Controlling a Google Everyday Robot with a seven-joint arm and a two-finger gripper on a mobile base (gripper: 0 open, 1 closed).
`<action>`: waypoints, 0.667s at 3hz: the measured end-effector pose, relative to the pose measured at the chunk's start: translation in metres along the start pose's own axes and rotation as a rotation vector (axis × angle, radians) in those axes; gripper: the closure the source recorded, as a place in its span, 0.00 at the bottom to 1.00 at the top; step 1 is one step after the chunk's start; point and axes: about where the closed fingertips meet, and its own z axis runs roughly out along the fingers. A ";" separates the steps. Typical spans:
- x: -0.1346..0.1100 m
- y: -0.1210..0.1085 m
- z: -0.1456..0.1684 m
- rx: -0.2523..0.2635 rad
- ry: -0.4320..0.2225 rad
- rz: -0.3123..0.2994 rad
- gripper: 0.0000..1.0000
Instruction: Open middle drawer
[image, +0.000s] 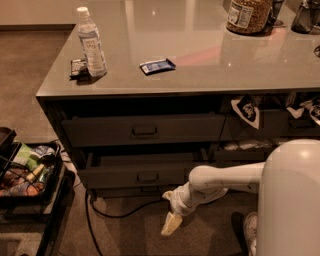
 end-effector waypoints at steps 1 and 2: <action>-0.001 -0.001 0.000 0.001 -0.001 -0.001 0.00; -0.007 0.007 -0.008 0.019 0.030 -0.042 0.00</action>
Offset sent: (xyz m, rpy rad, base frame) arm -0.0138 0.0036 0.0325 -0.0832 -0.1076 0.0701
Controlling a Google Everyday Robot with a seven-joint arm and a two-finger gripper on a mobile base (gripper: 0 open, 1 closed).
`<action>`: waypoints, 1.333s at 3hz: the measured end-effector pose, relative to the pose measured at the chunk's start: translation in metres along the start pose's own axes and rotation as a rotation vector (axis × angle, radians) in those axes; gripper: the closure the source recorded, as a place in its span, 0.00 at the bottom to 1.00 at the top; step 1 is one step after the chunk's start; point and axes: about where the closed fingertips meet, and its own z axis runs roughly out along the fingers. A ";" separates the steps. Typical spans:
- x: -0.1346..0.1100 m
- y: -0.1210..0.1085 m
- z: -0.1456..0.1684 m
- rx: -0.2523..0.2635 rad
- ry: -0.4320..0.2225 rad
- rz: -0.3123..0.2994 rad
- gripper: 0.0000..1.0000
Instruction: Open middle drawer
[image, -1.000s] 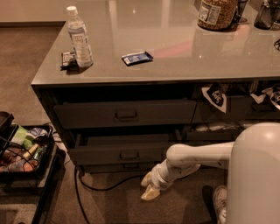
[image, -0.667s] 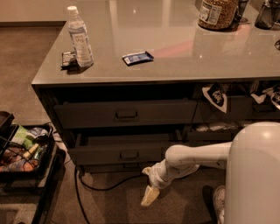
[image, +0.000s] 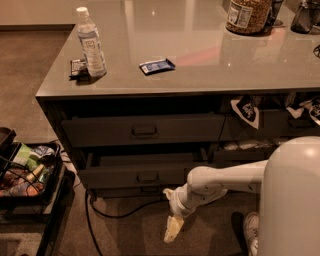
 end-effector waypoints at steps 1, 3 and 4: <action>-0.011 0.014 -0.022 0.049 0.056 -0.037 0.00; -0.017 0.058 -0.084 0.180 0.131 -0.098 0.00; -0.018 0.057 -0.082 0.175 0.130 -0.098 0.13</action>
Offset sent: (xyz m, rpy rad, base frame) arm -0.0743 -0.0388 0.1543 -0.1820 -0.3712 -0.0331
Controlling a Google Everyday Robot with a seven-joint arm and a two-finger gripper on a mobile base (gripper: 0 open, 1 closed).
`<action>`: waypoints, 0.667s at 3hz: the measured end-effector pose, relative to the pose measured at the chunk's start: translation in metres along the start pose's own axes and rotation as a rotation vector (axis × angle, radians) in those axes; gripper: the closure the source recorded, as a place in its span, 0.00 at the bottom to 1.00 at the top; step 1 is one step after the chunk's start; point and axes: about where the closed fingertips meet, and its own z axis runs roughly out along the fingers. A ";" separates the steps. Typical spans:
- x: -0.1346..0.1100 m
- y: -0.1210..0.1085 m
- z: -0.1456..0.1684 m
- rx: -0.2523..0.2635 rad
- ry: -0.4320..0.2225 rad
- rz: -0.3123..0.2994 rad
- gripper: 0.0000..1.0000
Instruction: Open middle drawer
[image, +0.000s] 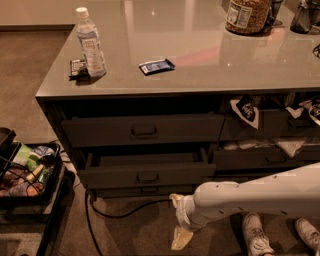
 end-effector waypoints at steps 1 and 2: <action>0.000 0.000 0.000 0.000 0.000 0.000 0.36; 0.000 0.000 0.000 0.000 0.000 0.000 0.60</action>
Offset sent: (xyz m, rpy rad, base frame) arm 0.0000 0.0000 0.0000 0.0000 0.0000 0.0000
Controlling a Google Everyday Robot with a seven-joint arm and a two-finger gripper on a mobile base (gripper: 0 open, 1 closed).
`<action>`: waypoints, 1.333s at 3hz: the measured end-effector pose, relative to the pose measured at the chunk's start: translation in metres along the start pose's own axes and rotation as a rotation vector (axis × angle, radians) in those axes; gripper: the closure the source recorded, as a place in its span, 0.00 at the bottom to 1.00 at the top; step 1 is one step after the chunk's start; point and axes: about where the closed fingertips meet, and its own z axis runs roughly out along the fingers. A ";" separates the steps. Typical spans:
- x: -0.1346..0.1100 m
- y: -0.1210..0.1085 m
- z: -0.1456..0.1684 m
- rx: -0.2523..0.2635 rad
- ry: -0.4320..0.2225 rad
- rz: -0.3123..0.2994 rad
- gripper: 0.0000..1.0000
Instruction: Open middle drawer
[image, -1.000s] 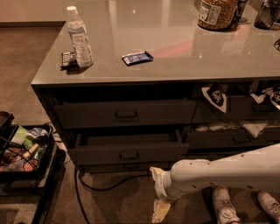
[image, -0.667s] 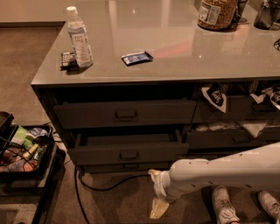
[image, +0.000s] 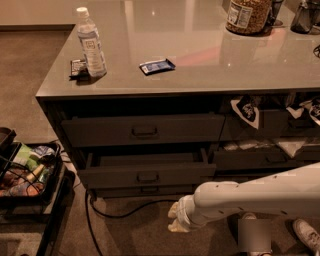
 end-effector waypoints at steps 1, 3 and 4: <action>0.001 -0.001 -0.003 0.029 -0.011 -0.008 0.83; 0.015 -0.042 -0.008 0.270 -0.077 -0.079 1.00; 0.022 -0.065 -0.008 0.362 -0.116 -0.101 1.00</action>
Offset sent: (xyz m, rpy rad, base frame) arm 0.0403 -0.0251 0.0151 0.1011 -0.3290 -0.0469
